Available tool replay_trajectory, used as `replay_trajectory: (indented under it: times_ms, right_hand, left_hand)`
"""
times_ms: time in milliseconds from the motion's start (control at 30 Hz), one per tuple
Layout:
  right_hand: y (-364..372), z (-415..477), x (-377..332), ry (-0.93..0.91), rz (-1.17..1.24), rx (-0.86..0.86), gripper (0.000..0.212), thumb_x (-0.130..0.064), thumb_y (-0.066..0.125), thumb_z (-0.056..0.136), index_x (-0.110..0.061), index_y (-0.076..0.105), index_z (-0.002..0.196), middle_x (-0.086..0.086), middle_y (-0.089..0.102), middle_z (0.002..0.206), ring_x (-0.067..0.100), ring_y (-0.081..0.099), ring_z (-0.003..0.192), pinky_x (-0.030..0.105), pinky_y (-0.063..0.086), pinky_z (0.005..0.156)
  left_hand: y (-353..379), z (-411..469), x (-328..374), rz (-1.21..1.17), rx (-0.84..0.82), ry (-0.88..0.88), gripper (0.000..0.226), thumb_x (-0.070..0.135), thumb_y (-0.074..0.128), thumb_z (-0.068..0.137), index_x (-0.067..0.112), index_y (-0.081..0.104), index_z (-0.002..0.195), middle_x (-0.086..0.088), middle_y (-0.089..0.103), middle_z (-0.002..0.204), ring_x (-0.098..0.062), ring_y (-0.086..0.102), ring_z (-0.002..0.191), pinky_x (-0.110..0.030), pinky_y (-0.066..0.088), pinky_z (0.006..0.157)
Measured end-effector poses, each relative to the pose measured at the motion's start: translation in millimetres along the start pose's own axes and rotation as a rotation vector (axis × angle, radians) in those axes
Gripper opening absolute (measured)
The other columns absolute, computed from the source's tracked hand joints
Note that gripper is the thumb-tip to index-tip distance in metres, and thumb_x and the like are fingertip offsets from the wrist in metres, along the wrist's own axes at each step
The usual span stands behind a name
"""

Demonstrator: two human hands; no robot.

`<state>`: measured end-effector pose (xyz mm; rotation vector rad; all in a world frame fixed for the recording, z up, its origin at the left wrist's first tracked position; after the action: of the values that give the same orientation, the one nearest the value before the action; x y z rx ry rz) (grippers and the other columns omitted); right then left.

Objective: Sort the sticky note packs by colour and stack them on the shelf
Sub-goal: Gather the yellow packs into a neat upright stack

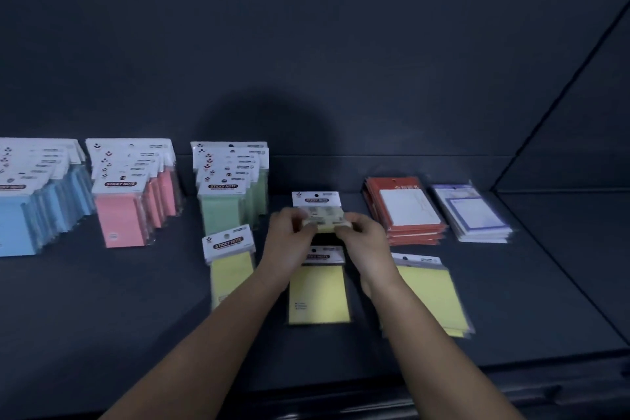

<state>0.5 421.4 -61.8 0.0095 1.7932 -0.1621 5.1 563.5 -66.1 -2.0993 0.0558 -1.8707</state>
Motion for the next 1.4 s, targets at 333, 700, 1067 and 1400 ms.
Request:
replay_trajectory:
  times_ms: [333, 700, 1067, 1400]
  right_hand:
    - [-8.1, -21.0, -8.7, -0.06, 0.316, 0.036, 0.019, -0.003, 0.063, 0.086, -0.009, 0.059, 0.103, 0.01, 0.063, 0.095, 0.021, 0.061, 0.089, 0.036, 0.051, 0.087]
    - [13.5, -40.1, 3.9, 0.108, 0.583, -0.249, 0.018, -0.025, 0.057, 0.091, -0.014, 0.068, 0.1, 0.008, 0.073, 0.098, 0.02, 0.069, 0.092, 0.028, 0.056, 0.072]
    - [6.9, -53.8, 8.3, -0.317, -0.536, 0.0, 0.051, -0.005, 0.052, 0.089, -0.01, 0.039, 0.138, 0.006, 0.05, 0.134, 0.021, 0.044, 0.126, 0.015, 0.024, 0.103]
    - [-47.9, -75.5, -14.3, -0.461, -0.528, 0.179, 0.044, 0.001, 0.051, 0.088, -0.004, 0.048, 0.132, 0.009, 0.05, 0.134, 0.022, 0.042, 0.127, 0.017, 0.026, 0.104]
  left_hand:
    - [-10.9, -18.8, 23.2, -0.482, 0.101, 0.099, 0.027, -0.002, 0.066, 0.081, 0.02, 0.054, 0.092, -0.002, 0.065, 0.091, -0.012, 0.064, 0.078, -0.02, 0.053, 0.062]
    - [-8.7, -45.0, 17.5, -0.208, 0.015, 0.111, 0.028, 0.017, 0.069, 0.083, 0.022, 0.054, 0.106, -0.003, 0.058, 0.112, -0.012, 0.059, 0.097, -0.029, 0.051, 0.083]
    - [-11.6, -68.1, -5.3, 0.185, -0.013, 0.152, 0.049, 0.001, 0.06, 0.084, 0.01, 0.045, 0.13, -0.004, 0.05, 0.129, -0.02, 0.047, 0.121, -0.024, 0.034, 0.104]
    - [21.2, -88.5, 23.8, 0.395, -0.062, 0.458, 0.036, 0.009, 0.058, 0.087, 0.008, 0.056, 0.123, -0.008, 0.057, 0.126, -0.022, 0.038, 0.129, -0.014, 0.021, 0.1]
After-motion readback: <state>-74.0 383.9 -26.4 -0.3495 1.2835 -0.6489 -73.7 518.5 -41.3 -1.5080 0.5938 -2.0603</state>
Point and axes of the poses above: each hand's wrist, its own z-axis towards the middle knuckle, its own y-axis out of the palm, x = y × z, the point moved 8 cm from there along z, towards the middle knuckle
